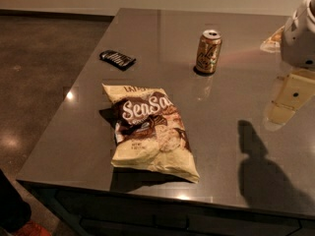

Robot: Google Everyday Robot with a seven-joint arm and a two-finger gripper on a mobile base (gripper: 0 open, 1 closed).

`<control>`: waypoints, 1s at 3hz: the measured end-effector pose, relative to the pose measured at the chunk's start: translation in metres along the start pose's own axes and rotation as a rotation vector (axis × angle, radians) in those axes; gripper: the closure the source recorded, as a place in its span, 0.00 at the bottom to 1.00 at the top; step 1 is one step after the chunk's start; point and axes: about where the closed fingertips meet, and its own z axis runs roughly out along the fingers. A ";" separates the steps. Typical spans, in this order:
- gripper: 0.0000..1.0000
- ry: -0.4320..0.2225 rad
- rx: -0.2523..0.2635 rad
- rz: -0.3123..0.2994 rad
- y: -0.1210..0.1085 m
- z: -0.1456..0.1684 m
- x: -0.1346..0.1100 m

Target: Pick brown chip bag

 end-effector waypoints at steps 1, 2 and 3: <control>0.00 0.000 0.000 0.000 0.000 0.000 0.000; 0.00 -0.017 -0.018 -0.003 0.009 0.005 -0.004; 0.00 -0.058 -0.057 -0.007 0.027 0.011 -0.012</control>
Offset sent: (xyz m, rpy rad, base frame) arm -0.0196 0.0183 -0.0228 0.0582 0.0629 0.0334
